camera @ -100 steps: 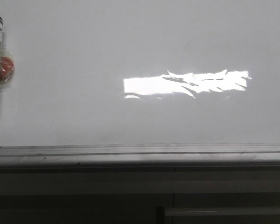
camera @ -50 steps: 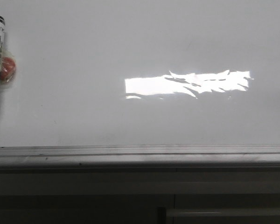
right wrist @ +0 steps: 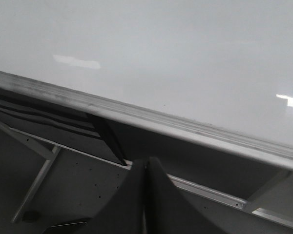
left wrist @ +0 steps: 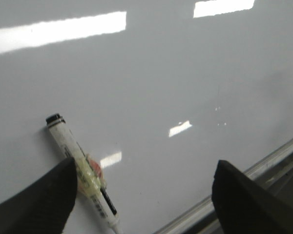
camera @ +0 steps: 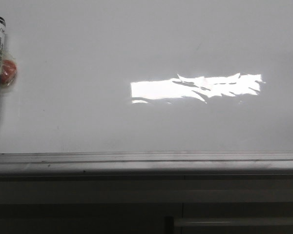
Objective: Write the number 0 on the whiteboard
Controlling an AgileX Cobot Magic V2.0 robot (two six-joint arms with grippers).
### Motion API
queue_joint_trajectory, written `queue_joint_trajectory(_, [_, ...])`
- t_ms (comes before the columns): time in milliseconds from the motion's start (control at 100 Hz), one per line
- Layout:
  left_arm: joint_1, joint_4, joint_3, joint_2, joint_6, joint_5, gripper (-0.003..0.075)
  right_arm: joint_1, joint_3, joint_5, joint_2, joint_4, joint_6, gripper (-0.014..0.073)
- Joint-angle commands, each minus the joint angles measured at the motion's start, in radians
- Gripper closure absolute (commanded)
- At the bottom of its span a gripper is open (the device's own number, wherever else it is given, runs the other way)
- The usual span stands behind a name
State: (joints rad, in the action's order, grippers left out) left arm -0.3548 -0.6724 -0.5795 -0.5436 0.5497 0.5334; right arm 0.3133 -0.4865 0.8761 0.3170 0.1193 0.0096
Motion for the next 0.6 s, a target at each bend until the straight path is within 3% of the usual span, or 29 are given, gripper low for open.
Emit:
queue_joint_trajectory(0, [-0.010,-0.055,0.012,-0.032,-0.029,-0.059,0.0200,0.005,-0.018,-0.070,0.019,-0.006,-0.010,0.0662])
queue_joint_trajectory(190, [-0.010,-0.184,0.131,-0.072,-0.062,-0.097,0.0210,0.005,-0.018,-0.071,0.019,-0.006,-0.010,0.0662])
queue_joint_trajectory(430, [-0.010,-0.136,0.219,-0.076,-0.042,-0.267,0.0220,0.005,-0.018,-0.147,0.019,0.031,-0.010,0.0662])
queue_joint_trajectory(590, [-0.010,-0.132,0.236,-0.076,-0.039,-0.314,0.0220,0.005,-0.018,-0.288,0.019,0.037,-0.010,0.0662])
